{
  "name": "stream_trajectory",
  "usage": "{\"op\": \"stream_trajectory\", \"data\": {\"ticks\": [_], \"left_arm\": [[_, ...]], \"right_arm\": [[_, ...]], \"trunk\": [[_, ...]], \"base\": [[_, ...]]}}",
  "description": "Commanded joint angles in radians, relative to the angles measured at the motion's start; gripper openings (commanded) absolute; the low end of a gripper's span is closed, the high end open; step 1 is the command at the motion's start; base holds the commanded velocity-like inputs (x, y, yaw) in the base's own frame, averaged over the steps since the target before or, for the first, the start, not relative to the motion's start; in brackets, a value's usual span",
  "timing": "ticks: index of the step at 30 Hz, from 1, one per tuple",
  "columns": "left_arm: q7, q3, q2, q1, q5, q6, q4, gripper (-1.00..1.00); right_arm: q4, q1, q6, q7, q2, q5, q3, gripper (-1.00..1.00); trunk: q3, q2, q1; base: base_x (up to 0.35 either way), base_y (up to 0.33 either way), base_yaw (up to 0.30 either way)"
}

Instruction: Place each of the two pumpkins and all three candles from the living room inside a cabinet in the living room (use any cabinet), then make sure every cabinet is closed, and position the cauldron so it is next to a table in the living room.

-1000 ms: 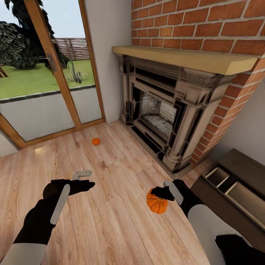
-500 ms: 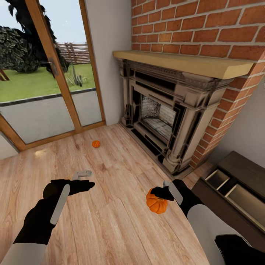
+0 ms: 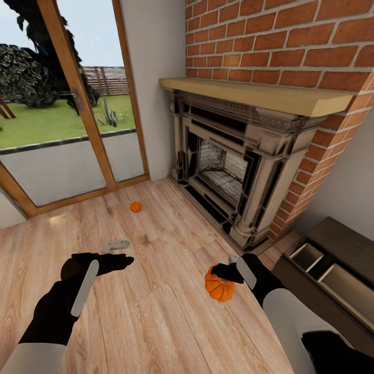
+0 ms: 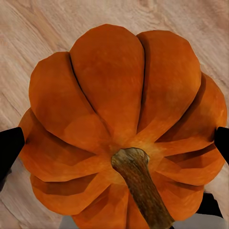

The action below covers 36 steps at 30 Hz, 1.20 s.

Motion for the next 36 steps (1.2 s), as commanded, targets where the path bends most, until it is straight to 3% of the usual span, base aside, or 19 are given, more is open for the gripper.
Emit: {"op": "stream_trajectory", "data": {"ticks": [1,20,36], "left_arm": [[0.004,0.001,0.0,-0.001,0.007,0.004,-0.001,1.0],[0.005,0.001,0.002,-0.001,0.007,0.004,-0.001,1.0],[0.005,0.002,0.002,-0.001,0.007,0.004,-0.001,1.0]], "right_arm": [[-0.002,0.0,0.003,-0.009,0.001,-0.008,0.005,-1.0],[-0.002,0.0,0.001,-0.01,0.005,-0.007,0.007,-1.0],[0.001,0.0,0.001,-0.01,0.005,-0.006,0.013,-1.0]], "trunk": [[0.0,-0.001,0.0],[0.031,-0.001,0.0],[0.052,-0.001,0.0]], "base": [[0.07,0.0,0.0],[0.104,0.001,0.0],[0.261,0.073,0.009]]}}
